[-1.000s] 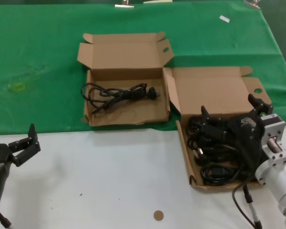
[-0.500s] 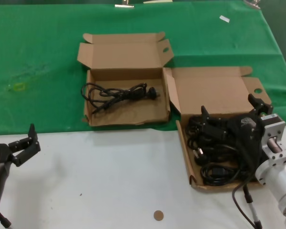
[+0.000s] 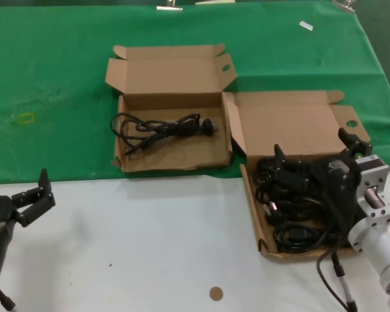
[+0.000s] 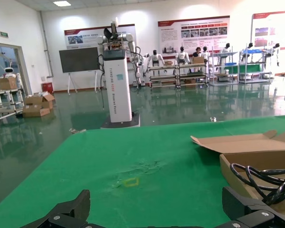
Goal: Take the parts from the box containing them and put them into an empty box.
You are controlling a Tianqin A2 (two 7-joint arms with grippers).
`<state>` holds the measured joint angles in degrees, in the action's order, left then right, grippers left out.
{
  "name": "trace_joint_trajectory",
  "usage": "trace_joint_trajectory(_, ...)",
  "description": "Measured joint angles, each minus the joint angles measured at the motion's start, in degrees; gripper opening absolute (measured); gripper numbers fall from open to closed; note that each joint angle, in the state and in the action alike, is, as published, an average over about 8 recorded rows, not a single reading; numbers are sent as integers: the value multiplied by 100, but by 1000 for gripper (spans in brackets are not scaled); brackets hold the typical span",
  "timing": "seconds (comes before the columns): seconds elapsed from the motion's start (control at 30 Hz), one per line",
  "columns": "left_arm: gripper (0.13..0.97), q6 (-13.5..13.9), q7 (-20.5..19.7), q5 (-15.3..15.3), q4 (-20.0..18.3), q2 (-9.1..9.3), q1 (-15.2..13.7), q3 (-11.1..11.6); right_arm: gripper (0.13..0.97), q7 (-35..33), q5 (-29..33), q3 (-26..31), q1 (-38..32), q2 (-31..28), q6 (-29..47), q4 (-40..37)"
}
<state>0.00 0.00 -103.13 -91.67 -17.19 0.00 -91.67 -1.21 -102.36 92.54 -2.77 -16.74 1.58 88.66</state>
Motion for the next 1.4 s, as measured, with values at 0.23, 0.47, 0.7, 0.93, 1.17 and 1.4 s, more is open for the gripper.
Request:
trace_joint_trajectory(0.23, 966, 0, 0, 0, 0, 0, 0, 0, 966, 0, 0, 0, 0, 0, 0, 0)
trace_joint_trajectory(0.47, 966, 0, 0, 0, 0, 0, 0, 0, 966, 0, 0, 0, 0, 0, 0, 0)
trace_joint_trajectory(0.7, 966, 0, 0, 0, 0, 0, 0, 0, 966, 0, 0, 0, 0, 0, 0, 0)
trace_joint_trajectory(0.93, 966, 0, 0, 0, 0, 0, 0, 0, 966, 0, 0, 0, 0, 0, 0, 0)
trace_joint_trajectory(1.17, 966, 0, 0, 0, 0, 0, 0, 0, 966, 0, 0, 0, 0, 0, 0, 0)
trace_joint_trajectory(1.4, 966, 0, 0, 0, 0, 0, 0, 0, 966, 0, 0, 0, 0, 0, 0, 0)
